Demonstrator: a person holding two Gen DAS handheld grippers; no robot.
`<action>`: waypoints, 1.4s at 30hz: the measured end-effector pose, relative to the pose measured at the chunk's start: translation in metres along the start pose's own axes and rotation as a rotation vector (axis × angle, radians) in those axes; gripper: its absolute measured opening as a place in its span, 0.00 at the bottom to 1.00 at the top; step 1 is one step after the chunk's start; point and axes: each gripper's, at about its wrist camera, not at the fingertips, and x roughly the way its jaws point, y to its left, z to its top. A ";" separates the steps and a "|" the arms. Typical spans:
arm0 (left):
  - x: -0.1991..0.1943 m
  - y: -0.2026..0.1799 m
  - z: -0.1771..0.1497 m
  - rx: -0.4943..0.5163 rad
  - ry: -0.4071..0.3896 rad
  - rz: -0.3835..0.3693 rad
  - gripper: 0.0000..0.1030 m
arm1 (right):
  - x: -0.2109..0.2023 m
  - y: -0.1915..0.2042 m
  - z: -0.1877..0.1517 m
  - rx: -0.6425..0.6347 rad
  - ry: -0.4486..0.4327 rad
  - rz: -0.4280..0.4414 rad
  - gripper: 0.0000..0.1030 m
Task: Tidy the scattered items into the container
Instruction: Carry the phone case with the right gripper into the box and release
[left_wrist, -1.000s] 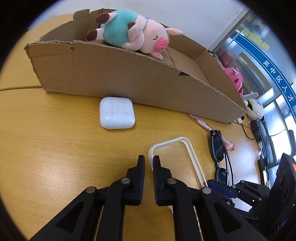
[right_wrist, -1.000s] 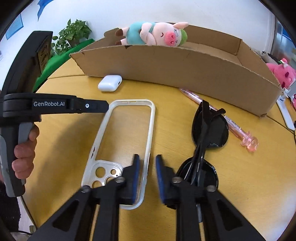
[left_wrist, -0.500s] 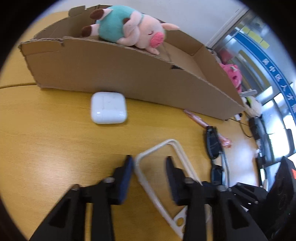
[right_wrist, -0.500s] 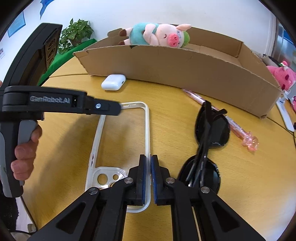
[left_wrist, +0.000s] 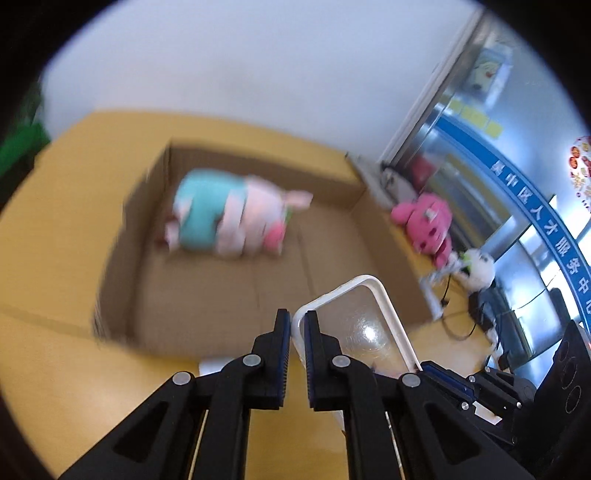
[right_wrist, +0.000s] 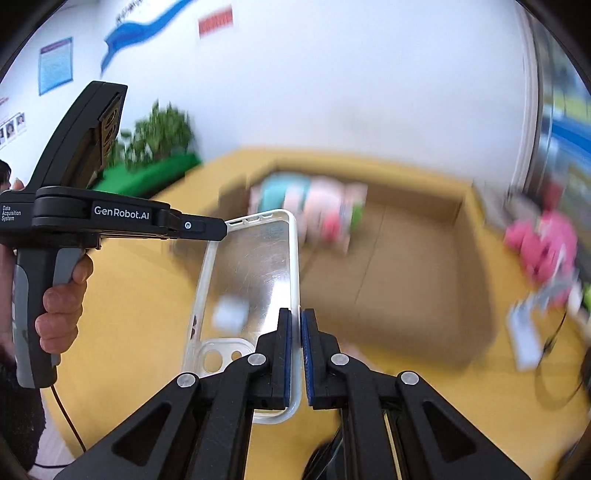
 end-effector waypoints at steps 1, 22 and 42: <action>-0.008 -0.007 0.019 0.025 -0.028 0.002 0.06 | -0.006 -0.002 0.018 -0.009 -0.035 -0.009 0.06; 0.196 -0.054 0.202 0.175 0.160 0.001 0.06 | 0.117 -0.175 0.144 0.196 0.062 -0.122 0.06; 0.396 -0.011 0.126 0.211 0.512 0.183 0.06 | 0.272 -0.229 0.052 0.350 0.405 -0.179 0.07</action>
